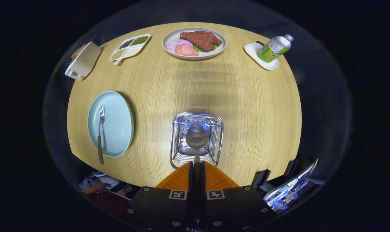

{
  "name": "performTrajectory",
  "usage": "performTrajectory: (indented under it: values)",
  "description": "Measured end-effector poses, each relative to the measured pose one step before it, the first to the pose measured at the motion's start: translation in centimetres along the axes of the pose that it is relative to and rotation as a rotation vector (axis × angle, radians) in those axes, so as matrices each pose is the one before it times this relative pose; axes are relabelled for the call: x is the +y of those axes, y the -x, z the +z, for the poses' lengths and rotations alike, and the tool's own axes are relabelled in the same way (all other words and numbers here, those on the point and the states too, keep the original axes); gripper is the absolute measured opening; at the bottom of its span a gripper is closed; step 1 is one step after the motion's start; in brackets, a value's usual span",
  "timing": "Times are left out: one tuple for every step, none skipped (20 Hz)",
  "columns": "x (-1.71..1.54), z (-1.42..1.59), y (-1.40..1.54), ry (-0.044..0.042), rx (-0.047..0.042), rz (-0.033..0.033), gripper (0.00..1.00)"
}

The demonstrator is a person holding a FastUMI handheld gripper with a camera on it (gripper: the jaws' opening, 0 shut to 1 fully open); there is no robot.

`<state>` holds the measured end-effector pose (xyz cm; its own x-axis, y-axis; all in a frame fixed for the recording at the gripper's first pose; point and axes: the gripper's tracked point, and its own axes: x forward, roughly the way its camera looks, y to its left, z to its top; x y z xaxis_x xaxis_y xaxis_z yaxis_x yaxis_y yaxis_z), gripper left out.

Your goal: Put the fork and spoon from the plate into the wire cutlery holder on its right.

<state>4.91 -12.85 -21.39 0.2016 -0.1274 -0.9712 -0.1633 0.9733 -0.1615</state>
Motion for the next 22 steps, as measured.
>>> performTrajectory:
  values:
    - [-0.312,-0.011,-0.025,-0.0016,0.00534,-0.013,0.09]
    - [-0.073,-0.289,-0.18,0.0031,0.00135,-0.00059,0.09]
    - [0.167,0.04,0.024,0.0,-0.00568,0.00341,0.09]
    - [0.231,0.171,0.14,-0.00199,-0.00818,0.0055,0.11]
    - [0.097,0.183,0.064,-0.00082,-0.01169,0.00359,0.13]
    - [0.065,0.232,0.297,-0.00467,-0.0124,0.00194,0.14]
    - [0.028,0.265,0.317,-0.00137,-0.01685,-0.00071,0.16]
    - [0.027,0.451,0.696,-0.00125,-0.02651,-0.00397,0.19]
    - [0.014,0.584,0.565,-0.00544,-0.03638,-0.00329,0.34]
    - [0.4,0.552,0.704,-0.00607,-0.03623,0.00236,0.4]
    - [0.676,0.519,0.686,-0.00575,-0.04022,0.00386,0.51]
    - [0.869,0.618,0.663,-0.00362,-0.04439,0.0086,0.62]
    - [0.965,0.413,0.711,-0.00095,-0.03801,0.01214,0.72]
    - [1.382,0.256,0.523,-0.00564,-0.03361,0.02046,0.76]
    - [1.329,0.106,0.501,-0.00298,-0.03402,0.01913,0.83]
    - [1.375,0.339,0.241,-0.00421,-0.04243,0.01247,0.85]
    - [1.339,0.068,0.214,-0.0066,-0.03939,0.00804,0.91]
    - [1.799,0.184,0.031,-0.01584,-0.04922,0.01595,0.95]
    - [1.962,-0.324,-0.034,-0.00939,-0.03153,0.02258,0.99]
    - [1.8,-0.329,-0.332,-0.00353,-0.03102,0.01753,0.99]
    - [1.484,-0.58,-0.421,0.0101,-0.02243,0.01421,0.99]
    - [1.23,-0.556,-0.404,0.01431,-0.01687,0.00462,0.98]
